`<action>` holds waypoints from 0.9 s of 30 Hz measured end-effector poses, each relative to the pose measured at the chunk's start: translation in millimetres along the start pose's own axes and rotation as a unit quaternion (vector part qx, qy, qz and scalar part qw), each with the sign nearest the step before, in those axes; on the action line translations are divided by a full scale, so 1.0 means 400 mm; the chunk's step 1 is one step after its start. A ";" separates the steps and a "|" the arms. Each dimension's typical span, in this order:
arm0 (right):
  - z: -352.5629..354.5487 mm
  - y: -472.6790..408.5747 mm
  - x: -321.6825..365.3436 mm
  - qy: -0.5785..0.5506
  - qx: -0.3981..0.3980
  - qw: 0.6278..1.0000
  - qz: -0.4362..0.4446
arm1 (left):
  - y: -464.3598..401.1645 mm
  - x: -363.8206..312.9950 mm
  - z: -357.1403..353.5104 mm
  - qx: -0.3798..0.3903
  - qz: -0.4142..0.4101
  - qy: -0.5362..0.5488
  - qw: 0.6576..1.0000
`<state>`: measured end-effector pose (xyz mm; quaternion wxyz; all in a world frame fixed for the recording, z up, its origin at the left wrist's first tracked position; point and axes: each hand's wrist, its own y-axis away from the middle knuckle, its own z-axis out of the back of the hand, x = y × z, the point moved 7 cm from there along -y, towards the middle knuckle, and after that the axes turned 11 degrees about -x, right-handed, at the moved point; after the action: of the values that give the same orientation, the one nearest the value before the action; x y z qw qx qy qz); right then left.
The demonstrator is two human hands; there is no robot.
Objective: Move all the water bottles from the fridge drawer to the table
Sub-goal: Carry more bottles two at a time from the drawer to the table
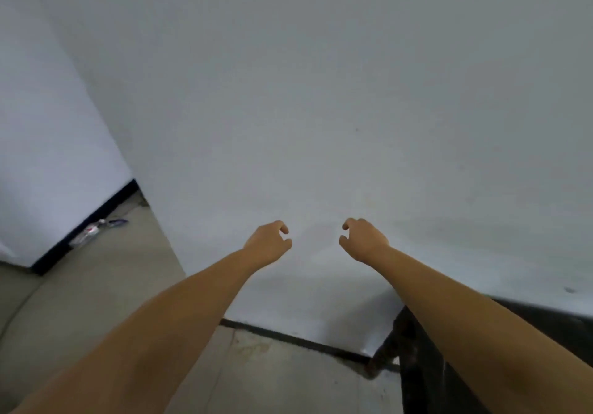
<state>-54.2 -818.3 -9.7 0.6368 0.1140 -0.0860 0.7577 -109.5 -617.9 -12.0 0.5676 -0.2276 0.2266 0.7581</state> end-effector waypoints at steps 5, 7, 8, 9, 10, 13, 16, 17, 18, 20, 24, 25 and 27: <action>-0.075 0.015 0.331 -0.003 0.015 0.995 0.098 | 0.110 0.288 0.210 -0.080 0.088 0.021 0.993; -0.123 0.039 0.479 -0.014 0.023 0.991 0.132 | 0.170 0.401 0.294 -0.104 0.118 0.015 0.987; -0.137 0.053 0.530 -0.015 0.025 0.989 0.145 | 0.186 0.437 0.324 -0.117 0.125 0.009 0.985; -0.165 0.088 0.637 -0.019 0.031 0.983 0.180 | 0.231 0.516 0.386 -0.138 0.152 0.002 0.979; -0.193 0.120 0.737 -0.021 0.038 0.977 0.211 | 0.277 0.588 0.446 -0.161 0.177 -0.001 0.971; -0.254 0.226 0.997 -0.034 0.053 0.955 0.288 | 0.409 0.771 0.604 -0.219 0.248 -0.013 0.944; -0.307 0.330 1.212 -0.043 0.077 0.934 0.347 | 0.546 0.920 0.716 -0.264 0.291 0.005 0.919; -0.319 0.355 1.258 -0.048 0.084 0.928 0.360 | 0.579 0.948 0.739 -0.269 0.296 -0.001 0.917; -0.335 0.387 1.313 -0.048 0.093 0.921 0.374 | 0.622 0.987 0.766 -0.275 0.302 -0.008 0.913; -0.364 0.449 1.409 -0.043 0.107 0.906 0.408 | 0.702 1.052 0.804 -0.283 0.317 -0.023 0.905; -0.429 0.571 1.581 -0.029 0.140 0.871 0.471 | 0.872 1.145 0.850 -0.335 0.355 -0.001 0.873; -0.444 0.595 1.613 -0.028 0.147 0.862 0.485 | 0.905 1.161 0.855 -0.346 0.368 0.003 0.863; -0.487 0.678 1.723 -0.026 0.163 0.831 0.532 | 1.009 1.227 0.874 -0.369 0.411 0.012 0.833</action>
<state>-445.9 -160.5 2.1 0.1051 0.1726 -0.0253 0.9790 -652.9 -137.7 4.3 0.0745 -0.3153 0.0100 0.9460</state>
